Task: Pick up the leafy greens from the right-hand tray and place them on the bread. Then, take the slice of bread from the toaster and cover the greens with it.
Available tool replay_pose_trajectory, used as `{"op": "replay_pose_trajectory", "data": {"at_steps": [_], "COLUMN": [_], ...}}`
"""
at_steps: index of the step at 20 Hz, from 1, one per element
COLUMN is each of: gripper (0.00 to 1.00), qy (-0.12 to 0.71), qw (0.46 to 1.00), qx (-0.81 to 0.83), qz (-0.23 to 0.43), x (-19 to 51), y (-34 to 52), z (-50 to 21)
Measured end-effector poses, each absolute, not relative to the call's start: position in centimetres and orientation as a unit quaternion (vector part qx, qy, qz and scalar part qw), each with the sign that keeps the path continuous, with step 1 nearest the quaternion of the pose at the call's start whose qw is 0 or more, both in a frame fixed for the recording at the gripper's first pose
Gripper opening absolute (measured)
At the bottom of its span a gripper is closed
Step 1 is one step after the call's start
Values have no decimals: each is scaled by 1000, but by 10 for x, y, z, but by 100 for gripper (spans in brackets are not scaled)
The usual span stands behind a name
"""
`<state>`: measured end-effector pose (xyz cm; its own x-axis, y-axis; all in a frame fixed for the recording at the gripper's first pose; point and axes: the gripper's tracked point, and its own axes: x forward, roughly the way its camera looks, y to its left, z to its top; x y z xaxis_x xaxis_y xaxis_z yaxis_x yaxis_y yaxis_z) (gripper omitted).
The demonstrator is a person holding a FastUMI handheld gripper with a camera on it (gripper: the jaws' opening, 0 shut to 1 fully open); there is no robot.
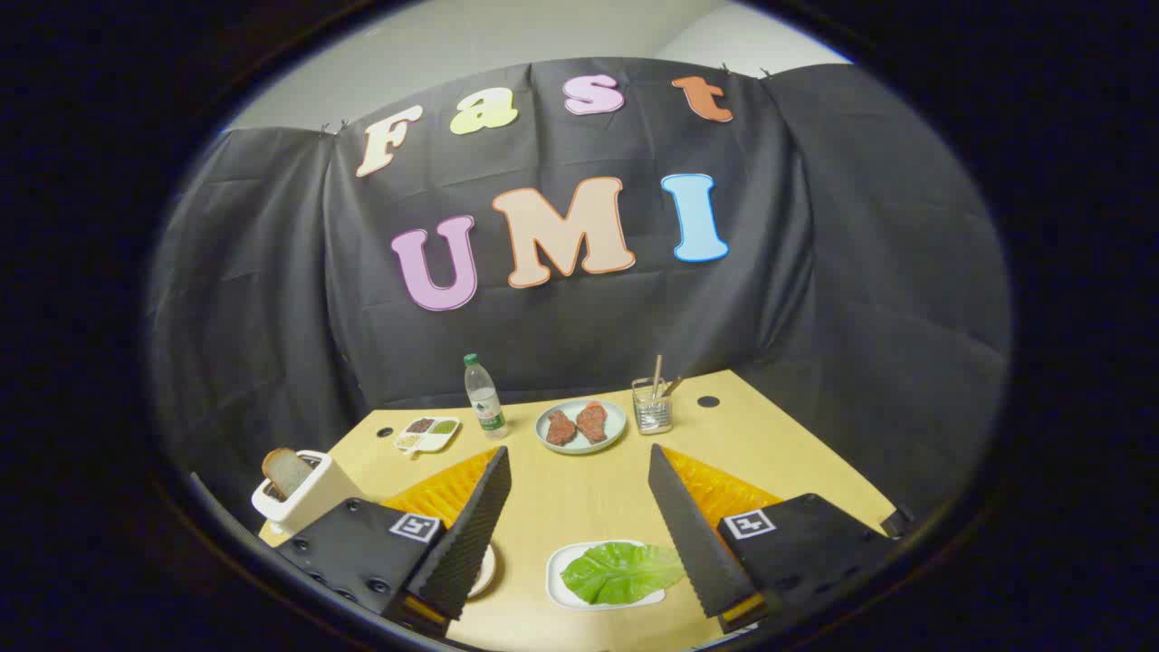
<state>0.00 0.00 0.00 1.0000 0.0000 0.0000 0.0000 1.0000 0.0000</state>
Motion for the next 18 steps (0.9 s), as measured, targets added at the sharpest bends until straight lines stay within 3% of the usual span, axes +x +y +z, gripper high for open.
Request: {"op": "replay_pose_trajectory", "data": {"at_steps": [18], "gripper": [98], "qy": [25], "qw": [999], "qx": [-26], "qz": [-15], "x": [-4], "y": [4], "z": [-13]}}
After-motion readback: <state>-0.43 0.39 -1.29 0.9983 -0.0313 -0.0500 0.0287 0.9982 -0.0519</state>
